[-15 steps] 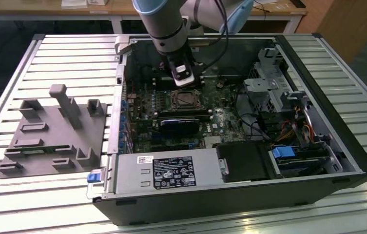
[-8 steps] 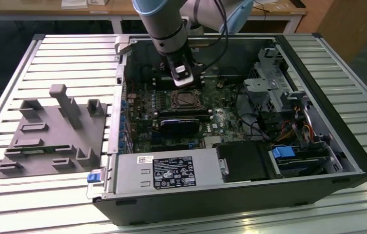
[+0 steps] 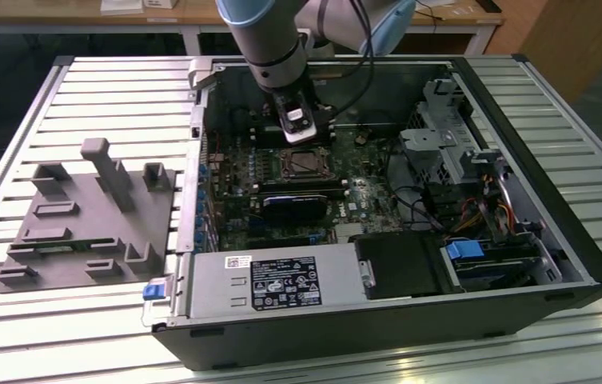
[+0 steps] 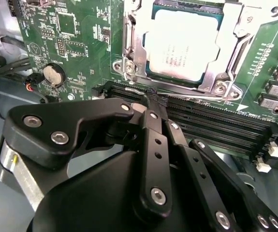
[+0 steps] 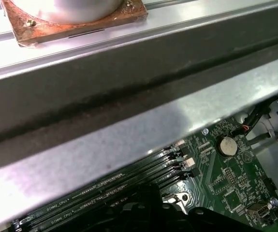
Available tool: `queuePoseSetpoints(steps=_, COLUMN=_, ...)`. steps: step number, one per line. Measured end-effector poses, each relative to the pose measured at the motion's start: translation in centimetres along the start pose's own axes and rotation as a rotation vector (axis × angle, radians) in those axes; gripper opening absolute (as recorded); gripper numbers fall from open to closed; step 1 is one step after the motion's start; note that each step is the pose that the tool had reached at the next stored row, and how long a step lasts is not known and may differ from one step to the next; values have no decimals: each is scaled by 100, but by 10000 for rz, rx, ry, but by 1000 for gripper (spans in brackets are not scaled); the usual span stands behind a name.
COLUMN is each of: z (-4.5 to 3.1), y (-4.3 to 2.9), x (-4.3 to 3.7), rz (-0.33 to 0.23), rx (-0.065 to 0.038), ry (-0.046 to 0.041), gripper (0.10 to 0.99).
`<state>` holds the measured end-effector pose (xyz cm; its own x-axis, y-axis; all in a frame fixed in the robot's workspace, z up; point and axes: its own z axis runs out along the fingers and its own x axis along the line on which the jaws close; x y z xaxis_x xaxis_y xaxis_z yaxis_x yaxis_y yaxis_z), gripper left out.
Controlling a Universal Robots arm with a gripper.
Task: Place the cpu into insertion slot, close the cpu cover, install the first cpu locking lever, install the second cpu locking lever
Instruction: 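Install the first cpu locking lever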
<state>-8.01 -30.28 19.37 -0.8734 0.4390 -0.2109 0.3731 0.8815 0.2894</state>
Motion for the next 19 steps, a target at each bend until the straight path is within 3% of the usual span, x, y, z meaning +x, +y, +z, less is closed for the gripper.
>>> queuePoseSetpoints(steps=19, z=69, y=-21, x=16, rz=159, rx=121, ry=-91, gripper=106)
